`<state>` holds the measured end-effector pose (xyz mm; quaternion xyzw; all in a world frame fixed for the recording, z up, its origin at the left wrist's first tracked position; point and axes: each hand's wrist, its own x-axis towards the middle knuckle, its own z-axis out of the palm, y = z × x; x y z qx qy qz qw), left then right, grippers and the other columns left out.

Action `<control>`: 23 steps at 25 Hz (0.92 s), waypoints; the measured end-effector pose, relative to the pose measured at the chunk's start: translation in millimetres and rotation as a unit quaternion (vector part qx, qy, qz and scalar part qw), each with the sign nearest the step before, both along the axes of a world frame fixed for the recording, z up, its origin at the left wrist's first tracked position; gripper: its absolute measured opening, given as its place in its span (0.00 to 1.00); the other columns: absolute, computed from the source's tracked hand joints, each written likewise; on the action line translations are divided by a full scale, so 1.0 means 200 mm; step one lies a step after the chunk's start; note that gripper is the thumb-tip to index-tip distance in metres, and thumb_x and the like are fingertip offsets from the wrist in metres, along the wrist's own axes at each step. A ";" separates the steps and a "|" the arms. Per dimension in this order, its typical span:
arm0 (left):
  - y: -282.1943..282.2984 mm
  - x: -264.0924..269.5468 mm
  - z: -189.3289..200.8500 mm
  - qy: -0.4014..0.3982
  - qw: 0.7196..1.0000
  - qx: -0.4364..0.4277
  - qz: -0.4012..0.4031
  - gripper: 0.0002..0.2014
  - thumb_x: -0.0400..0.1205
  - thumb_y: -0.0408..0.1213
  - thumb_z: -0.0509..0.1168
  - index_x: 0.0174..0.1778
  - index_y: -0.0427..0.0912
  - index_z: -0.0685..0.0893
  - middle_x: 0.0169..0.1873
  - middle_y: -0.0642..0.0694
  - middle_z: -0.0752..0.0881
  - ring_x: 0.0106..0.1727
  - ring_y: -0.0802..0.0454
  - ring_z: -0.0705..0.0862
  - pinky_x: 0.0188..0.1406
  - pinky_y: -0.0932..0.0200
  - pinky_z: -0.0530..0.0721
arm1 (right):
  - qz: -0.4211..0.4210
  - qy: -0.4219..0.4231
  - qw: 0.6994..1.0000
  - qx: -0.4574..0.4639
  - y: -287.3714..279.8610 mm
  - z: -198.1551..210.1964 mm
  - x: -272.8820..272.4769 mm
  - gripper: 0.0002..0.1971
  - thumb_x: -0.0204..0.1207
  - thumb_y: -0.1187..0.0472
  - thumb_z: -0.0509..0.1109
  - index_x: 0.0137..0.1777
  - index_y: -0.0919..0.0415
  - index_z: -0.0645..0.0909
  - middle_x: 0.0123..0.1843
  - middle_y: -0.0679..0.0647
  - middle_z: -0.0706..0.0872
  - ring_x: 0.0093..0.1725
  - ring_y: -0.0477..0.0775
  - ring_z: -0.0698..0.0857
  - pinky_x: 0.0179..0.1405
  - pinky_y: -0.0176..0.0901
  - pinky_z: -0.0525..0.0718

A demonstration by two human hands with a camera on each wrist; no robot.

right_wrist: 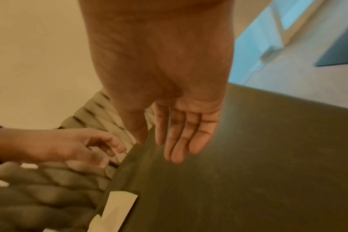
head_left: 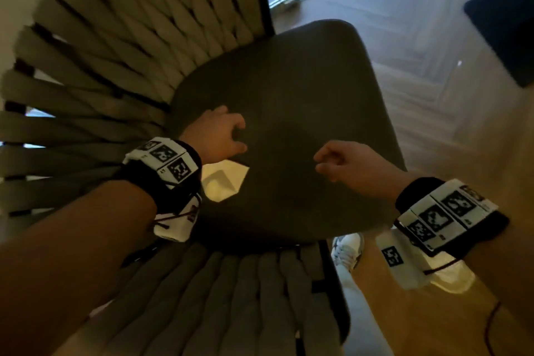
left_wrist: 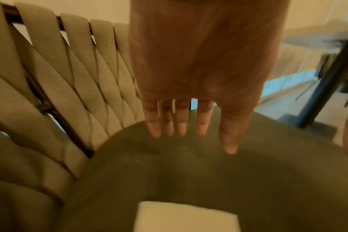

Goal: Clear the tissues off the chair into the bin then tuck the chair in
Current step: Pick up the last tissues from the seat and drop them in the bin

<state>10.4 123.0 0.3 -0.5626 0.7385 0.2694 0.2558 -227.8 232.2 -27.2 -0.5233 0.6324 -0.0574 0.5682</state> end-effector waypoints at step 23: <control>0.05 0.66 -0.14 -0.126 0.946 0.277 -0.115 0.28 0.74 0.53 0.71 0.65 0.40 0.79 0.61 0.43 0.84 0.61 0.45 0.83 0.49 0.56 0.79 | -0.114 -0.062 0.990 0.044 -0.28 -0.14 0.71 0.17 0.80 0.56 0.65 0.67 0.58 0.77 0.46 0.42 0.82 0.47 0.43 0.85 0.41 0.36 0.83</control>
